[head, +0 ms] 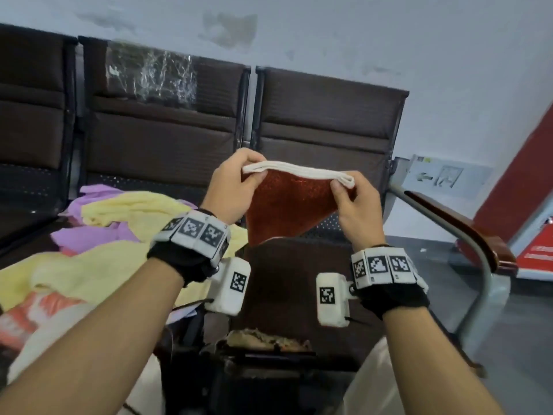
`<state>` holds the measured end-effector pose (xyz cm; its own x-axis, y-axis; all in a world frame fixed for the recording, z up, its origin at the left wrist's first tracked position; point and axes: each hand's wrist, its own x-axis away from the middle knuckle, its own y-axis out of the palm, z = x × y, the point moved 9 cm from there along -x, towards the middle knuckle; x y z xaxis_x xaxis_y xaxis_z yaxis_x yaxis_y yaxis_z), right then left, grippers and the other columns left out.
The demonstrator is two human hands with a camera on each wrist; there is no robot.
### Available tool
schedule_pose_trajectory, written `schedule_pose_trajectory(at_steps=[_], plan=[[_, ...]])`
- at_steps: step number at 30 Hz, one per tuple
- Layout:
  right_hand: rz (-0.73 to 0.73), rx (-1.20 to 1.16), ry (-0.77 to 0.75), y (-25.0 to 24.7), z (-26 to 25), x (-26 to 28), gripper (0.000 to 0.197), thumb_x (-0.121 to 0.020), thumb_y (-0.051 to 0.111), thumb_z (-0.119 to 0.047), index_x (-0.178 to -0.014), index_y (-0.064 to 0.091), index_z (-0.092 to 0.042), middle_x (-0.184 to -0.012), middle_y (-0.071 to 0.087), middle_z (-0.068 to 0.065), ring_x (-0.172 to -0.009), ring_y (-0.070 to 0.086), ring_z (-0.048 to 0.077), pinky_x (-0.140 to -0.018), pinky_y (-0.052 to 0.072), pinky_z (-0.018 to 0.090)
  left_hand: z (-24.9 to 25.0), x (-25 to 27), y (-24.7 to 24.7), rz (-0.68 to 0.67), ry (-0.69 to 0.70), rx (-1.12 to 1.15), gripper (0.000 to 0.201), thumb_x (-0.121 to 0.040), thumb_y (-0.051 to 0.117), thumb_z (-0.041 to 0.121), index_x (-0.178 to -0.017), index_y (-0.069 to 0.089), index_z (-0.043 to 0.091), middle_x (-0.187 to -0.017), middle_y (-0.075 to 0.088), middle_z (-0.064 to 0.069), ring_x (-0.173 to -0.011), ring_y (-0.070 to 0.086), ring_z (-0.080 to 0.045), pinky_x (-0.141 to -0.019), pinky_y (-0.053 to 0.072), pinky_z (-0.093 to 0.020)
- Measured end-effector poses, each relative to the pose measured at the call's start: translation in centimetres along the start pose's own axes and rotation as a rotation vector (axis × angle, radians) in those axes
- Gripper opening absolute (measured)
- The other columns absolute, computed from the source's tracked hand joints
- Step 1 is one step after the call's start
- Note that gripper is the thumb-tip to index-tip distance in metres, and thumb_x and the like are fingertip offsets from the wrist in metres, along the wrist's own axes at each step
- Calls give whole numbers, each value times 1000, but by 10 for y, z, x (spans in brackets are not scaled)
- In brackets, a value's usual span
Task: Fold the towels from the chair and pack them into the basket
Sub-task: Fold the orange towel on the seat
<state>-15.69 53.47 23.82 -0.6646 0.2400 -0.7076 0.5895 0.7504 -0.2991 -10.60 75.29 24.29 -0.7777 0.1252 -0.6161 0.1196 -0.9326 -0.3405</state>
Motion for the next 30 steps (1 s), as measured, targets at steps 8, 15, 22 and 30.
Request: schedule_pose_trajectory(at_steps=[8,15,22,30], plan=[[-151,-43,317,-4,64,176,13,-86,68,-15,-94,63,-24,-90,67,-14,-88,61,-3,-81,43,13,-78,159,51,-220,-280,-6,8,-93,54,15,-94,58,22,-87,60,7,-89,56,-13,-71,37,-20],[-759,-63,613,48,101,241,35,-67,83,-3,-94,67,-18,-87,68,-3,-87,63,14,-87,52,39,-116,197,64,-292,-391,-10,12,-94,53,20,-103,60,16,-98,61,4,-99,56,-15,-78,35,-22],[-666,186,635,53,152,192,23,-80,74,-31,-100,69,-20,-100,72,0,-102,65,19,-95,49,42,-138,144,71,-202,-380,10,16,-89,60,15,-105,64,13,-104,64,2,-98,56,-10,-82,38,-11],[-646,131,712,91,204,153,34,-87,67,-33,-111,63,-11,-105,70,6,-101,65,23,-94,49,46,-206,93,96,-193,-525,38,21,-87,64,18,-108,62,14,-108,63,-1,-95,57,-14,-85,41,-23]])
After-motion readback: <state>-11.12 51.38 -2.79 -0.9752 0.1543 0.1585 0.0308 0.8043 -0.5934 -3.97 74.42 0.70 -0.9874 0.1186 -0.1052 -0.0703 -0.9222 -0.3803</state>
